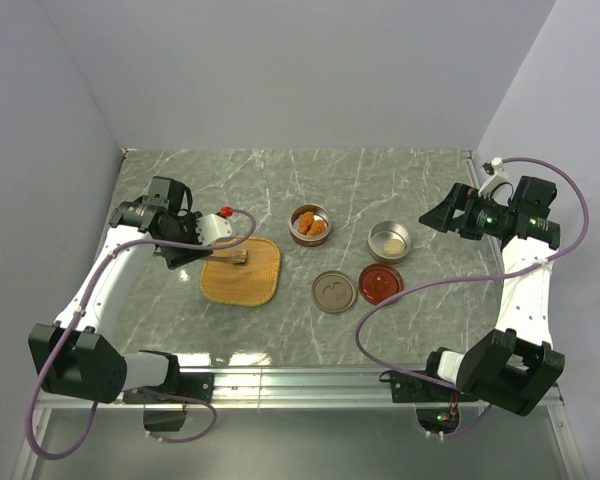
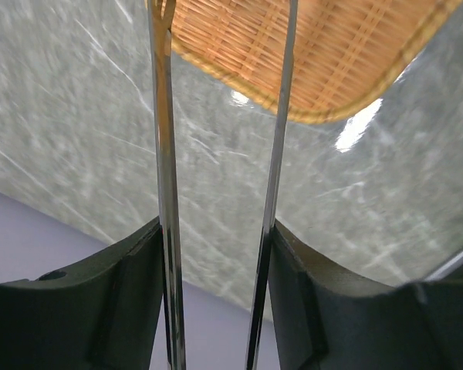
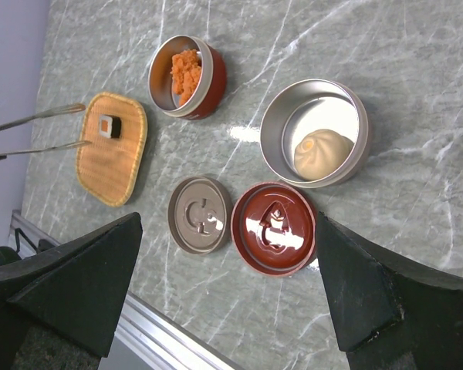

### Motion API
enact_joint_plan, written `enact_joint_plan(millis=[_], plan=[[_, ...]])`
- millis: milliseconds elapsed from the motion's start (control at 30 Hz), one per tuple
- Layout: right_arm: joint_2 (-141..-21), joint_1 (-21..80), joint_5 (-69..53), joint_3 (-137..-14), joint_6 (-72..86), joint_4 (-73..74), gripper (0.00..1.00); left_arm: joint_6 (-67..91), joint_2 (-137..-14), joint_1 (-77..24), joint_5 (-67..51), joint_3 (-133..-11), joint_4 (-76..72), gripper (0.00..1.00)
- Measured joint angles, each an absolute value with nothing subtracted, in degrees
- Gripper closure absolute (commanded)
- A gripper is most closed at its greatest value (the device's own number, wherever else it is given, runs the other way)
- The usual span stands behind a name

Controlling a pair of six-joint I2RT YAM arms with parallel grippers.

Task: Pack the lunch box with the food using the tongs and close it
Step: Pick up the food using the clamp

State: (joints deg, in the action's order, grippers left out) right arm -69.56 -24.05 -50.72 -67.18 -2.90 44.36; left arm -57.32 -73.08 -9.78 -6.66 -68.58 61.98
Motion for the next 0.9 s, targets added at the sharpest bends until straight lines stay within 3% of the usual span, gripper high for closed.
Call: enact_joint_plan(millis=[267,900], plan=[[-69.56,-24.05,-50.70,-67.18,-2.90,44.60,0.00,-66.87,-77.52,-9.78,-6.15,-69.63,60.69,0.47],[-69.56,-24.05,-50.43,-67.18,-3.03,44.75,0.00,-71.00,-82.37,-9.78,-4.67,-72.14,58.81,0.49]])
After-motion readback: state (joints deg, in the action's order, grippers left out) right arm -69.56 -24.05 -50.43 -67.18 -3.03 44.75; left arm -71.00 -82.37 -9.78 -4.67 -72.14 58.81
